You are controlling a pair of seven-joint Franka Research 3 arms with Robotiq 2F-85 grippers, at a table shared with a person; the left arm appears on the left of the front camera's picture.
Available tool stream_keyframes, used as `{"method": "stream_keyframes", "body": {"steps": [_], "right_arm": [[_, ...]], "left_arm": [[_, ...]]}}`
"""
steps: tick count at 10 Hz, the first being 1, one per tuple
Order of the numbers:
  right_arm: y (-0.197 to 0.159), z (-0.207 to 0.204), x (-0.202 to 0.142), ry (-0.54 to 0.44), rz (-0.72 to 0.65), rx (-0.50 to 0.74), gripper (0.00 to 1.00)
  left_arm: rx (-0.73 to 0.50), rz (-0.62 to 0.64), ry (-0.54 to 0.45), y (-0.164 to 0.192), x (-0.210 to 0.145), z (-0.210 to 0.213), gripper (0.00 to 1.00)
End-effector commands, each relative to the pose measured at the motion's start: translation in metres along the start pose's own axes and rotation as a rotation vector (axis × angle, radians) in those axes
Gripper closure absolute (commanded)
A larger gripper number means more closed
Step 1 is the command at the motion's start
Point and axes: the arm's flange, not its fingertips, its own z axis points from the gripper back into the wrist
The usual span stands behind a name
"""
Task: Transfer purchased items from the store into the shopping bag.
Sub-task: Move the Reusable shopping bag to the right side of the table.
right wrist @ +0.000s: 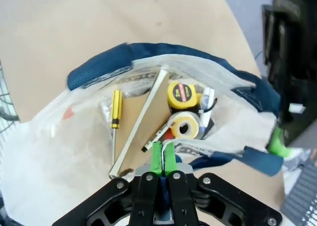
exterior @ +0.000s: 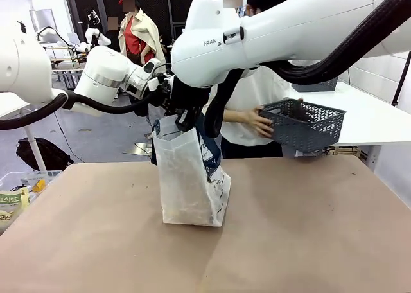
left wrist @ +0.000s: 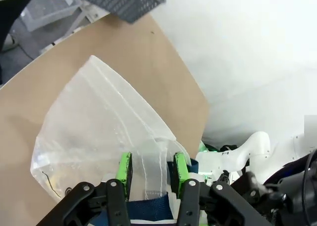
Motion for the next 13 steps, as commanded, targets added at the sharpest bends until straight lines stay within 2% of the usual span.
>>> {"method": "stream_keyframes", "body": {"steps": [1,5,8,10,13], "right_arm": [[0.002,-0.001,0.02,0.027,0.065,0.007,1.0],[0.005,-0.004,0.027,0.042,0.085,0.009,1.0],[0.006,-0.005,0.028,0.038,0.085,0.008,1.0],[0.006,-0.005,0.028,0.039,0.082,0.008,1.0],[0.005,-0.005,0.029,0.038,0.08,0.008,1.0]], "left_arm": [[-0.038,-0.022,0.003,0.004,0.005,0.003,0.55],[-0.135,-0.036,0.068,0.009,0.011,-0.003,0.55],[-0.312,-0.103,0.109,0.013,0.012,-0.001,0.55],[-0.338,-0.102,0.095,0.015,0.012,0.001,0.55],[-0.364,-0.136,0.145,0.013,0.012,0.0,0.55]]}}
